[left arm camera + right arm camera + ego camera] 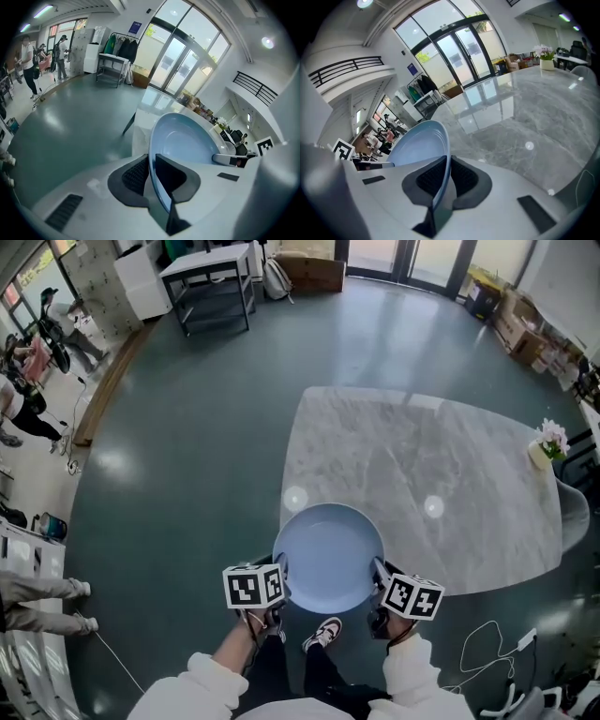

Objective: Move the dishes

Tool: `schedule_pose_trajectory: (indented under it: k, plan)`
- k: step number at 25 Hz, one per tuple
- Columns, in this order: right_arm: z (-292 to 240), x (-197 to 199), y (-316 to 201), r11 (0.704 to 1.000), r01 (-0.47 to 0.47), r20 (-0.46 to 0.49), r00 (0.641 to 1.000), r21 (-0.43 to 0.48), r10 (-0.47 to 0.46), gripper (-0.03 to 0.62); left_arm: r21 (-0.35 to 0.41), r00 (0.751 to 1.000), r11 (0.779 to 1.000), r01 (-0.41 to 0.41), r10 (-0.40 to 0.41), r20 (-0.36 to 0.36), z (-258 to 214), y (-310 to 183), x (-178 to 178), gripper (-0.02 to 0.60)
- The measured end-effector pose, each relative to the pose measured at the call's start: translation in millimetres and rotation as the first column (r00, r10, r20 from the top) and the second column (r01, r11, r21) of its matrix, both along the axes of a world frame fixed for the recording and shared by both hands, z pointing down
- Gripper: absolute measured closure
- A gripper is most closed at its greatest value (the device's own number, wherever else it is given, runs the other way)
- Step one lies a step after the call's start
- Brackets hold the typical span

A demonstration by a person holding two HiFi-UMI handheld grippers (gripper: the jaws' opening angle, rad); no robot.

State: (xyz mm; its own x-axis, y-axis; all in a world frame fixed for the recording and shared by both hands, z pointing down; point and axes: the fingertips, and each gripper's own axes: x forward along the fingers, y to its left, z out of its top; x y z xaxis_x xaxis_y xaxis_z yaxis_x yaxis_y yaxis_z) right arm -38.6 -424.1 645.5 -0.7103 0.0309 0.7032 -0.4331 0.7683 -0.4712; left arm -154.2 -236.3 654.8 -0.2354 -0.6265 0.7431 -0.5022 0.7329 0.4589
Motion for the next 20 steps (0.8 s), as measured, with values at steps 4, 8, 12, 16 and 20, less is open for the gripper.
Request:
schedule_pose_trajectory:
  k: [4,8,12,16,20]
  plan:
    - [11.7,-8.5,-10.7,1.000,0.007,-0.007,1.000,0.009,-0.007,0.516,-0.003,1.000,1.000,0.000,0.000,-0.013,13.8,-11.5,-11.6,0.548]
    - [22.5,-15.6,-19.7,1.000,0.008,-0.025,1.000,0.022,-0.007,0.516,-0.023,1.000,1.000,-0.009,0.009,-0.013,25.8,-21.5,-22.0,0.548]
    - [36.8,-23.1,-27.4,1.000,-0.006,-0.038,0.999,0.017,0.007,0.514,-0.028,1.000,1.000,-0.010,0.010,-0.018,38.7,-30.4,-32.5,0.548]
    - [46.1,-24.4,-36.5,1.000,-0.022,-0.049,0.999,0.014,0.023,0.514,-0.042,1.000,0.999,-0.017,0.016,-0.019,47.6,-40.2,-35.2,0.548]
    - [54.6,-22.1,-41.6,0.999,-0.032,-0.065,0.997,0.009,0.032,0.514,-0.052,0.999,0.998,-0.033,0.031,-0.028,55.7,-46.4,-34.0,0.548]
